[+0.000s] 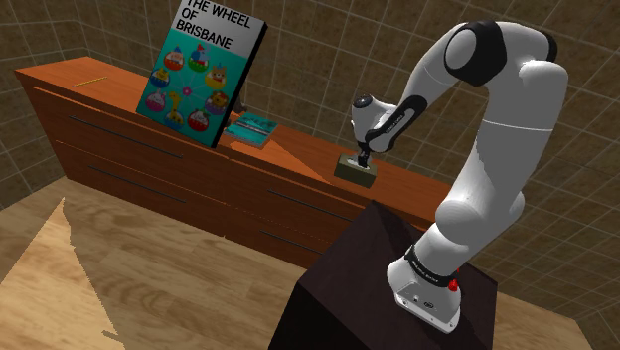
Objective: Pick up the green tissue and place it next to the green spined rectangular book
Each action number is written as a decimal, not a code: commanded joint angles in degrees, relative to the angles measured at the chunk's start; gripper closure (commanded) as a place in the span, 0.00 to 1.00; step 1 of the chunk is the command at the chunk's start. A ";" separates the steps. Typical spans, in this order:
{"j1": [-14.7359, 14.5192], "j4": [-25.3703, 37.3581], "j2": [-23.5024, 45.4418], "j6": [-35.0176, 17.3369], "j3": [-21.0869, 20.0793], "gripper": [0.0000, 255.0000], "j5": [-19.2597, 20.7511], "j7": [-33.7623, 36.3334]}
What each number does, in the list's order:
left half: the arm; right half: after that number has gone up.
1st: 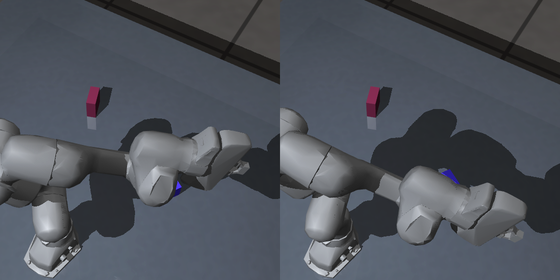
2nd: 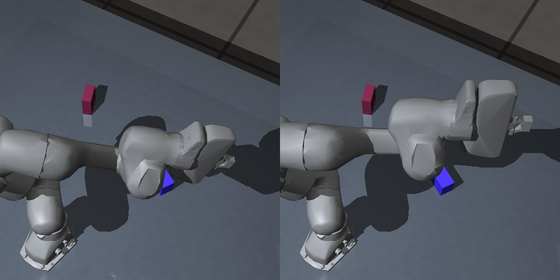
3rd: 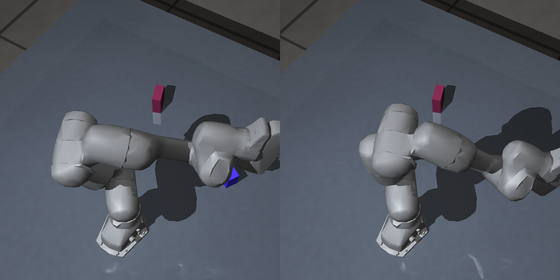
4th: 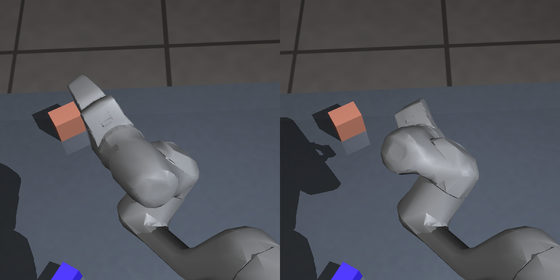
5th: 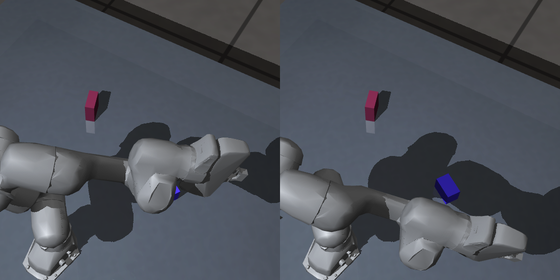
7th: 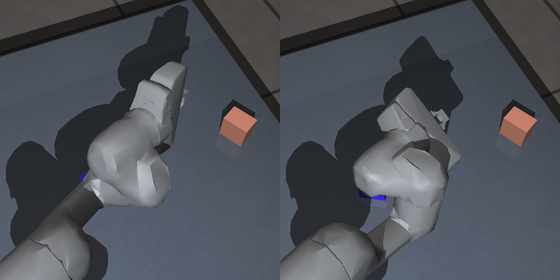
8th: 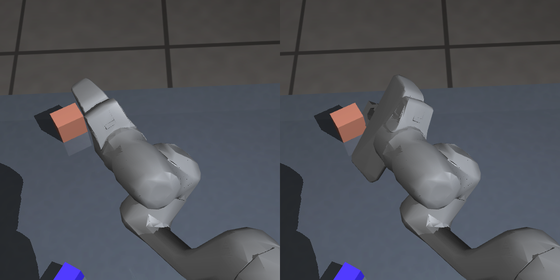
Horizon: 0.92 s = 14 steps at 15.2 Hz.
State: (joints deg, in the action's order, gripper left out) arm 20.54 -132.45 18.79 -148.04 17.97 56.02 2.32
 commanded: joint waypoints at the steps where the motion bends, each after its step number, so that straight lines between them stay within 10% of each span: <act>1: 0.00 0.00 0.01 -0.02 0.01 0.00 0.01 0.01; 2: 0.00 0.00 0.01 -0.01 0.00 0.00 0.01 0.00; 3: 0.00 0.00 0.01 -0.01 0.00 1.00 0.01 0.00; 14: 0.04 -0.34 -1.55 0.99 -0.18 1.00 -0.81 -1.28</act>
State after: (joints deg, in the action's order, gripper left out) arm 20.59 -132.64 17.76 -147.42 17.91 55.57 1.54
